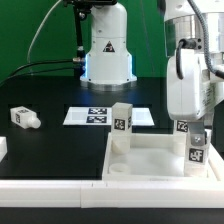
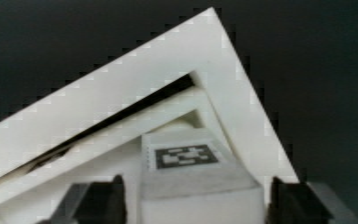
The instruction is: Assemble square table
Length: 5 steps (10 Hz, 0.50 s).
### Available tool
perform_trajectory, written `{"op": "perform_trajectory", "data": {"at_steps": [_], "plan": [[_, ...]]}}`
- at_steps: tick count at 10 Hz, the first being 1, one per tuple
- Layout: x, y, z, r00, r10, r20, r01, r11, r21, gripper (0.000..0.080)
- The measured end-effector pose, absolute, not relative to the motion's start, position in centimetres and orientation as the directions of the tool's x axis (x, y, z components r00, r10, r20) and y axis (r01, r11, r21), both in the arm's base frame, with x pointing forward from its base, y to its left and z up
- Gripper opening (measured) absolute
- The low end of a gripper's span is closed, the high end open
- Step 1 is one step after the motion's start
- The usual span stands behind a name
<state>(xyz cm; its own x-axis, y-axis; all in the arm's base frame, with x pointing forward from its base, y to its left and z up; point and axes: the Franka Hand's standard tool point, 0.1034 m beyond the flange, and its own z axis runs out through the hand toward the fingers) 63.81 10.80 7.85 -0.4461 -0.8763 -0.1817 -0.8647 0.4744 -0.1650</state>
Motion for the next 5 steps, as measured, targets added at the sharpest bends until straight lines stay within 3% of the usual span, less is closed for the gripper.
{"op": "perform_trajectory", "data": {"at_steps": [1,2,4,5], "plan": [[63.9,10.6,8.1,-0.395,-0.902,-0.174,-0.888,0.424,-0.179,0.0528],[64.3,9.9,9.5,-0.327,-0.929,-0.175,-0.91,0.36,-0.205,0.0611],[64.4,8.6,12.4,-0.268,-0.945,-0.187,-0.919,0.309,-0.245,0.0642],[64.1,8.9,11.6,-0.264,-0.948,-0.18,-0.924,0.302,-0.236,0.0647]]}}
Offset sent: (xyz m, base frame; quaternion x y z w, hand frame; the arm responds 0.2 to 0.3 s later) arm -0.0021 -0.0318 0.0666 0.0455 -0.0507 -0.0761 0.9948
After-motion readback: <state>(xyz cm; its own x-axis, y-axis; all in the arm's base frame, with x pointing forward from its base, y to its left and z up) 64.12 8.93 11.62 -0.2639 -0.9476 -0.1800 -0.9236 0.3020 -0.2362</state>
